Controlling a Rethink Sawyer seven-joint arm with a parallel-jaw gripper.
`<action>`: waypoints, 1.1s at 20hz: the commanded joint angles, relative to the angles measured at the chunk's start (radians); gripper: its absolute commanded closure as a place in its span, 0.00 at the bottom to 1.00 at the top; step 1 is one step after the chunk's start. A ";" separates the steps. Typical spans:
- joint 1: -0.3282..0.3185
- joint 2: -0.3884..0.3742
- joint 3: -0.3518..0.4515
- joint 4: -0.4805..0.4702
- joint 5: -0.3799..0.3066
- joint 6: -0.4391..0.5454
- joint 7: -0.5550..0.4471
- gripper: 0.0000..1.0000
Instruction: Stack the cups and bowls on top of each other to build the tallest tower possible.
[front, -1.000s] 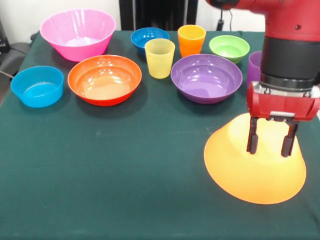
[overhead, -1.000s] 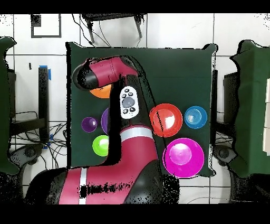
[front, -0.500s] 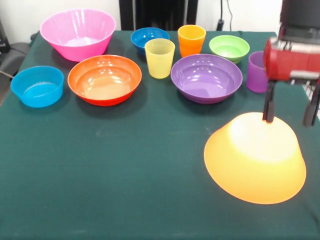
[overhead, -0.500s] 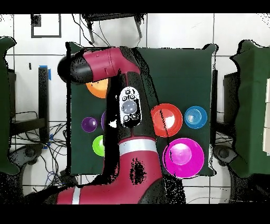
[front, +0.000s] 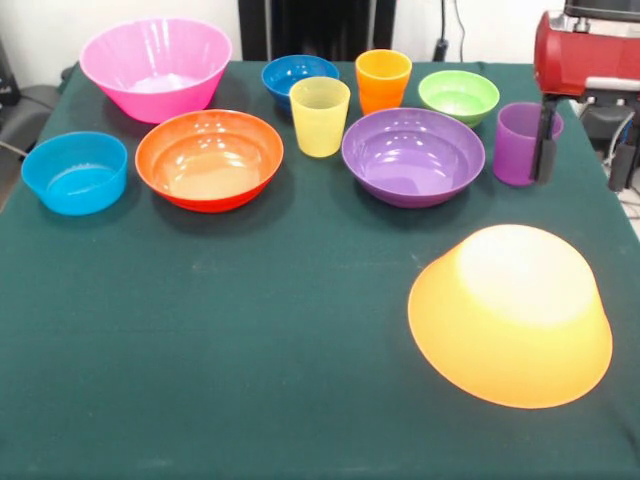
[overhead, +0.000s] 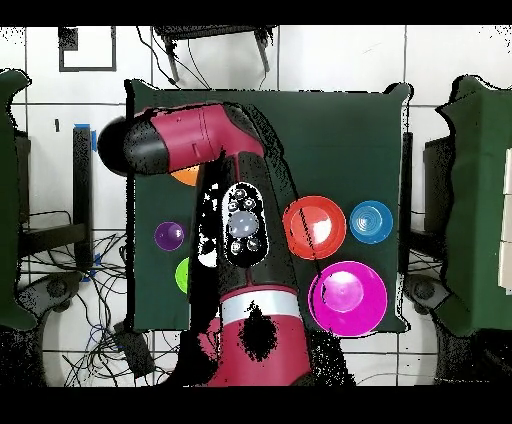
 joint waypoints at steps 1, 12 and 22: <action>0.003 0.020 0.020 0.184 0.000 0.074 0.006 0.00; 0.017 0.043 -0.008 0.234 -0.029 -0.025 0.042 0.00; 0.064 0.070 -0.057 0.234 -0.049 -0.087 0.095 0.00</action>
